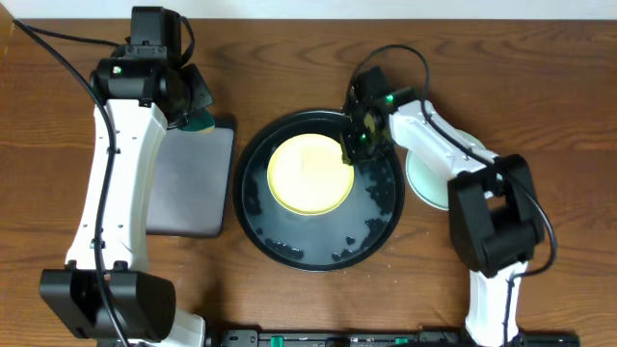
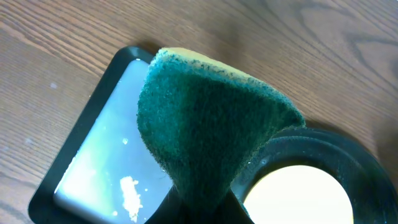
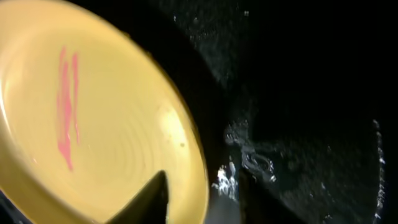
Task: Clean dirty plates on tray and stack at the side
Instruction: 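Grasp the yellow plate rim with the right gripper and tilt it, then move the left gripper with sponge over the yellow plate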
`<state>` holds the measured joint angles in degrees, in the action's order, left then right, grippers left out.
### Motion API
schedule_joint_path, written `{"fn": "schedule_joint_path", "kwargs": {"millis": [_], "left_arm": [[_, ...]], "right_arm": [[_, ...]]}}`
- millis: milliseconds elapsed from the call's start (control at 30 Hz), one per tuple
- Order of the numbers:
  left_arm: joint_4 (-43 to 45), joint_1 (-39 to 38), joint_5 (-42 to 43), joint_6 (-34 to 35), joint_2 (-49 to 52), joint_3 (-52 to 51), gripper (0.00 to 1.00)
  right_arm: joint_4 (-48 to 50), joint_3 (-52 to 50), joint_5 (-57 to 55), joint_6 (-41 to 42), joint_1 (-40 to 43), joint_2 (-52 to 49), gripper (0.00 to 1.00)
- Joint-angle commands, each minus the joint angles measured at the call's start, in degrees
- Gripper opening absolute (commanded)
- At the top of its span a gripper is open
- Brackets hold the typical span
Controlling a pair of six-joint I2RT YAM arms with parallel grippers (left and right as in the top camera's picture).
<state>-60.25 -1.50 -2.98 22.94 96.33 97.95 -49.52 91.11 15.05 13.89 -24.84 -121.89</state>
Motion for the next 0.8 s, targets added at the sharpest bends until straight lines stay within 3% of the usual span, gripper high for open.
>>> {"fn": "schedule_joint_path", "kwargs": {"millis": [0,267,533,767], "left_arm": [[-0.4,-0.1,-0.5,0.7,0.0,-0.3,0.08],[0.0,-3.0,-0.5,0.7,2.3,-2.8,0.07],[0.9,-6.3,-0.5,0.5,3.4,-3.1,0.07],[1.2,-11.1,4.0,0.5,5.6,-5.6,0.08]], "right_arm": [[-1.8,2.6,0.9,5.9,-0.3,-1.0,0.45],[-2.5,-0.3,-4.6,15.7,-3.0,-1.0,0.34],[0.5,-3.7,-7.7,17.9,-5.0,-1.0,0.03],[1.6,-3.8,-8.1,17.8,-5.0,-1.0,0.01]]}}
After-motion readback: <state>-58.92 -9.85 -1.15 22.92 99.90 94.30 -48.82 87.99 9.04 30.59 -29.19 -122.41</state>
